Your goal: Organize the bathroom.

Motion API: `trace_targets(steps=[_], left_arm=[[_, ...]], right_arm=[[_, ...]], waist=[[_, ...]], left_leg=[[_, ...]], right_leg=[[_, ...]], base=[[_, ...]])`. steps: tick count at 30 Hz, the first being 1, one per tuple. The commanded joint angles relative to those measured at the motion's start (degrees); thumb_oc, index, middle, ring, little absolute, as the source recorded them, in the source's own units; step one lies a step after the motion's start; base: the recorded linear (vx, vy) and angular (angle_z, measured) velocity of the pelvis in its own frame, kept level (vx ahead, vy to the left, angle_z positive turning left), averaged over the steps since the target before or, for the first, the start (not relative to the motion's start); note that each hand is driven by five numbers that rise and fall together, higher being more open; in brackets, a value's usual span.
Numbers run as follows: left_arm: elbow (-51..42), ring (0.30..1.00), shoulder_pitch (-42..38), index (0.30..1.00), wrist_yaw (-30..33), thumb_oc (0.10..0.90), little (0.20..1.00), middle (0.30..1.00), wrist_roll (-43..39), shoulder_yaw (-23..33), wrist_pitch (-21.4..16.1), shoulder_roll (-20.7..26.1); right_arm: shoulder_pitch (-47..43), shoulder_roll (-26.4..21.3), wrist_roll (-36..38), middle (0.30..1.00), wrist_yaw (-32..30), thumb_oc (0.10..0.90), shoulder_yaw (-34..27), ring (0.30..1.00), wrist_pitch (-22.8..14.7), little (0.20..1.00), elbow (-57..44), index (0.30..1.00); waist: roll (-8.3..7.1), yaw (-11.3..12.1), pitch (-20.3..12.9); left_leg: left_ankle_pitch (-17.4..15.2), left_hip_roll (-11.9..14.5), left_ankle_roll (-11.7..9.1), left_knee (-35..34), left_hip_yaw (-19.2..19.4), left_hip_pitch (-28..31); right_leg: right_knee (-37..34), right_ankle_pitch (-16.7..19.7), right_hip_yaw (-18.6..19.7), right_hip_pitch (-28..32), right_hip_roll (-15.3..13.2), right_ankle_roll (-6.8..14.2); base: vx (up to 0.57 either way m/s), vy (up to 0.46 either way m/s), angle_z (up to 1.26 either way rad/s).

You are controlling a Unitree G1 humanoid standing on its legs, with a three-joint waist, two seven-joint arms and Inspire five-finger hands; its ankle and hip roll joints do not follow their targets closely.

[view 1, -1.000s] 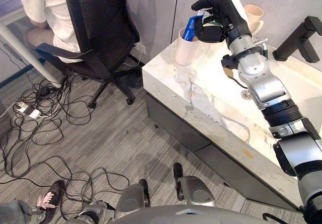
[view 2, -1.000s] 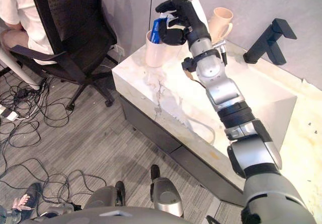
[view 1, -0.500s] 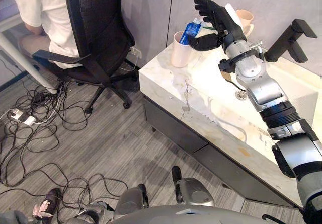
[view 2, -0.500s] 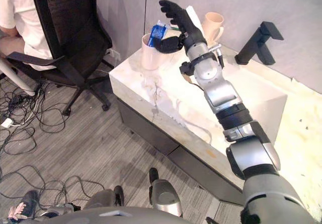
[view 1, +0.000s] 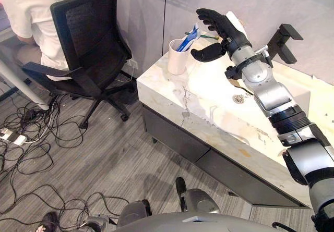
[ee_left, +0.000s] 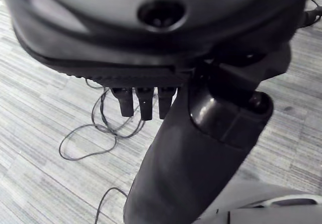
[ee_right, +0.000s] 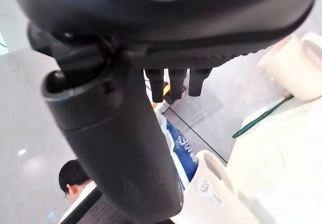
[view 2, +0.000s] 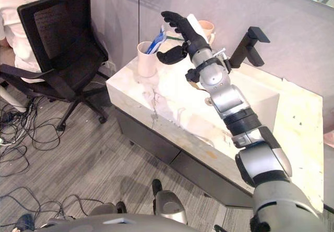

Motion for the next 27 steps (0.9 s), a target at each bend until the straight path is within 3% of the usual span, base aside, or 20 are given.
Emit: trace_targets(steps=[1,6,13,17,22,23,27], left_arm=[[1.66,0.900,1.35,0.900,0.99,0.800,0.900,0.900,0.87,-0.73,0.33,2.23],[1.95,0.900,2.14,0.900,2.79,0.800,0.900,0.900,-2.09,-0.60,-1.62,2.18],[2.28,0.900,2.87,0.900,3.02,0.800,0.900,0.900,-5.48,0.57,-2.56,3.37],[2.30,0.900,2.98,0.900,3.28,0.800,0.900,0.900,-8.79,1.05,-1.70,3.80],[2.09,0.900,3.41,0.900,4.00,0.800,0.900,0.900,-11.75,1.72,-1.73,3.70],[1.90,0.900,3.67,0.900,3.89,0.800,0.900,0.900,-11.61,2.15,-2.21,3.62],[1.65,0.900,4.15,0.900,3.49,0.800,0.900,0.900,-12.87,2.88,-3.42,3.66]], right_arm=[[-7.07,-4.49,-1.70,0.900,-7.23,0.800,-5.66,0.900,-7.17,0.900,0.71,0.900],[-7.91,-13.75,4.29,0.900,-13.08,0.800,-11.75,0.900,-9.57,0.900,1.77,0.900],[-6.84,-27.28,12.09,0.900,-16.06,0.800,-18.34,0.900,-12.07,0.900,5.47,0.900],[-5.18,-35.39,15.47,0.900,-19.00,0.800,-22.53,0.900,-13.60,0.900,10.09,0.900],[5.09,-42.90,16.20,0.900,-20.52,0.800,-33.49,0.900,-14.84,0.900,17.49,0.900],[12.21,-45.03,14.38,0.900,-21.67,0.800,-40.48,0.900,-14.13,0.900,21.26,0.900],[26.06,-45.42,14.73,0.900,-23.68,0.800,-52.75,0.900,-14.20,0.900,26.19,0.900]], waist=[[-0.97,1.10,-2.47],[-1.55,-0.55,-3.33],[-2.35,-3.72,-3.89],[-2.46,-5.66,-4.43],[-2.15,-7.63,-5.06],[-1.86,-8.57,-5.28],[-1.62,-9.84,-5.29]], left_leg=[[-3.18,3.49,0.63,-6.32,0.18,8.20],[-3.98,3.31,0.86,-6.19,0.74,8.40],[-5.43,3.03,1.70,-5.91,1.72,9.24],[-5.99,3.22,1.93,-5.73,2.84,9.46],[-6.42,3.09,1.96,-5.35,3.21,9.12],[-6.34,3.03,1.85,-5.46,3.32,9.03],[-6.62,2.93,1.84,-5.37,3.69,9.30]], right_leg=[[3.64,-4.27,4.27,-3.19,-3.13,6.31],[4.12,-4.32,5.32,-3.64,-2.88,6.69],[4.45,-4.05,7.23,-4.05,-2.40,7.48],[4.58,-4.46,7.86,-4.12,-2.04,7.23],[4.57,-4.79,8.51,-4.22,-1.63,6.74],[4.45,-4.74,8.98,-4.30,-1.43,6.55],[4.45,-4.48,9.96,-4.75,-1.09,6.43]], base=[[-0.03,0.057,-0.07],[-0.03,0.073,-0.12],[0.00,0.039,-0.16],[0.00,0.033,-0.29],[-0.02,0.059,-0.13],[-0.03,0.071,-0.14],[-0.03,0.075,-0.14]])
